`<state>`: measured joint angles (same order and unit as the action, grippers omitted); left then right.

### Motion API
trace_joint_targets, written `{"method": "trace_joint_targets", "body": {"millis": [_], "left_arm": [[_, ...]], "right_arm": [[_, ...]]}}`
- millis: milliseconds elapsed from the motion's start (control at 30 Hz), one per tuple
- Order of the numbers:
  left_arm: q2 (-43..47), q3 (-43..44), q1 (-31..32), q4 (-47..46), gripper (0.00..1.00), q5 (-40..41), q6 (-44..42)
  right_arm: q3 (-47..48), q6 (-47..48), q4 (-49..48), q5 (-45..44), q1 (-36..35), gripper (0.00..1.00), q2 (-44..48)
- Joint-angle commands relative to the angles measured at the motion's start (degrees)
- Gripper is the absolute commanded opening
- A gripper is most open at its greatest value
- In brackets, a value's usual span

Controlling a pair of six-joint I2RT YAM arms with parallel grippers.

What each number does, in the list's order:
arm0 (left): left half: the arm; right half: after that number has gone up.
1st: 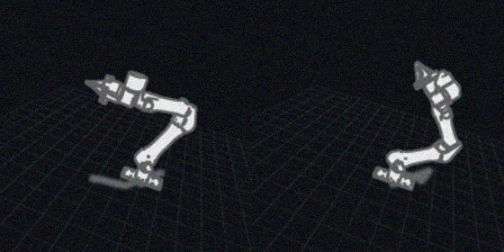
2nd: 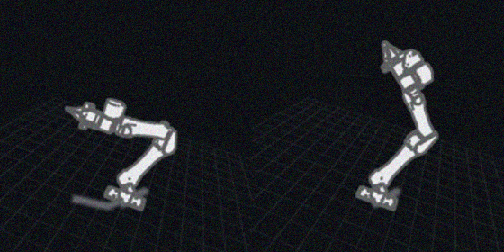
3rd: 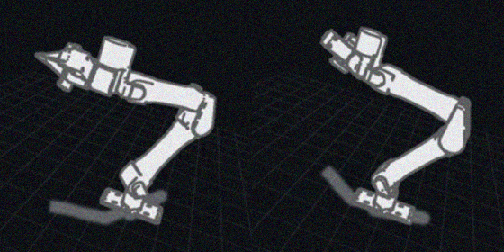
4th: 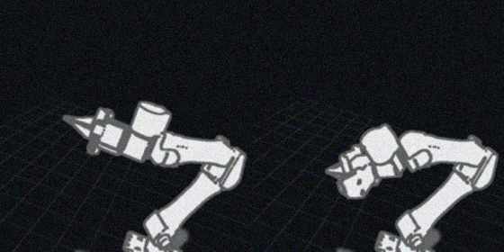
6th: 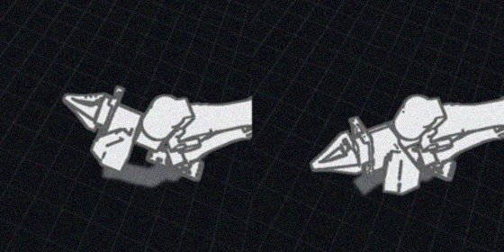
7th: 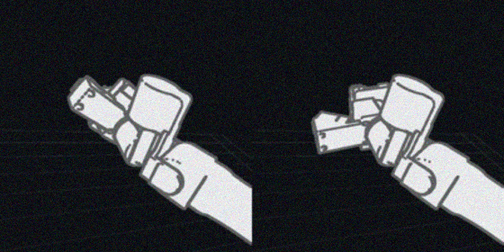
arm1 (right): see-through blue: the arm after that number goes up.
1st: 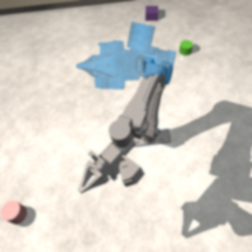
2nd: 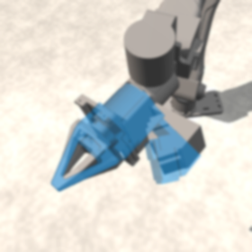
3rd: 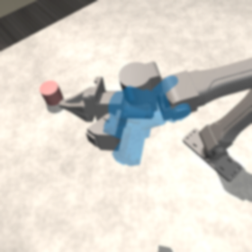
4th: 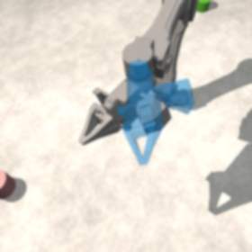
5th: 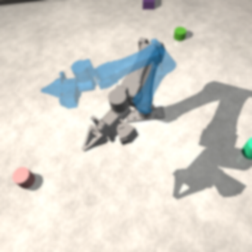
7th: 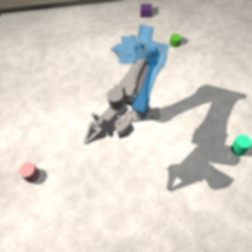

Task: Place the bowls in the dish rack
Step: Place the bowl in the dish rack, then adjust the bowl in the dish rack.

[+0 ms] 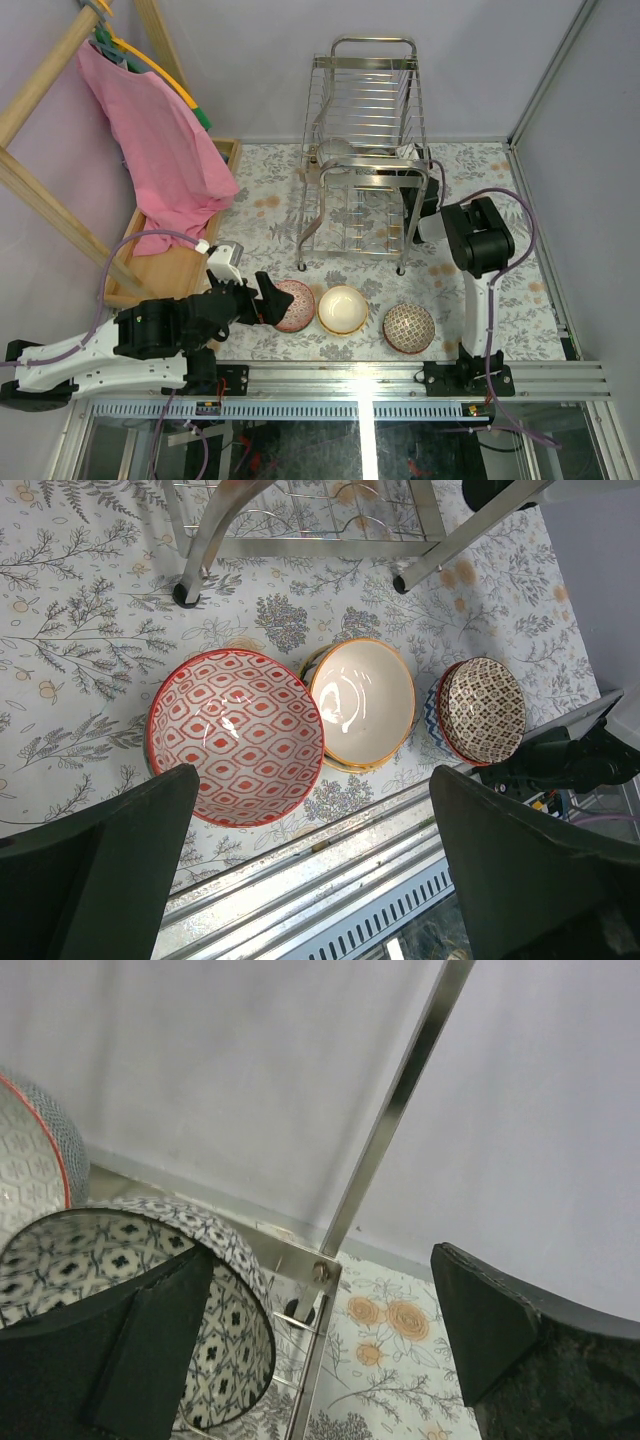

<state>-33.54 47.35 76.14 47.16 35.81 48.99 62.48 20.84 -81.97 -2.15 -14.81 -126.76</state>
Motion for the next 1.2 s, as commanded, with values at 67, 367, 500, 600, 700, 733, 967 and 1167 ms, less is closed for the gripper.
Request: {"method": "trace_joint_targets", "body": {"millis": [67,367,500,600,700,733,967,1167], "left_arm": [[-0.1,0.2,0.3,-3.1,1.0,-0.2,-0.3],[1.5,0.3,0.3,-1.6,1.0,1.1,-0.1],[2.1,0.2,0.3,-1.4,1.0,0.9,0.3],[2.1,0.5,0.3,-0.9,1.0,0.8,1.3],[2.7,0.7,0.3,-2.2,1.0,-1.3,2.4],[2.8,0.7,0.4,-2.9,1.0,-2.2,2.5],[1.5,2.1,0.3,-2.4,1.0,-6.1,2.7],[3.2,2.0,0.3,-2.1,1.0,-6.9,2.8]], "right_arm": [[3.4,-12.7,7.2,-3.9,1.4,0.99,8.2],[-3.4,-35.1,22.6,-6.1,9.3,0.99,20.4],[-6.2,-42.8,36.2,-7.0,12.9,0.99,29.8],[-8.3,-44.3,47.5,-7.5,13.0,0.98,38.0],[-10.4,-48.9,60.0,-9.3,13.0,0.99,46.0],[-11.0,-50.0,63.3,-9.3,13.0,1.0,48.6],[-9.6,-51.3,82.0,-8.1,13.0,0.99,60.8],[-4.8,-52.0,96.8,-2.8,13.0,0.99,64.5]]}}
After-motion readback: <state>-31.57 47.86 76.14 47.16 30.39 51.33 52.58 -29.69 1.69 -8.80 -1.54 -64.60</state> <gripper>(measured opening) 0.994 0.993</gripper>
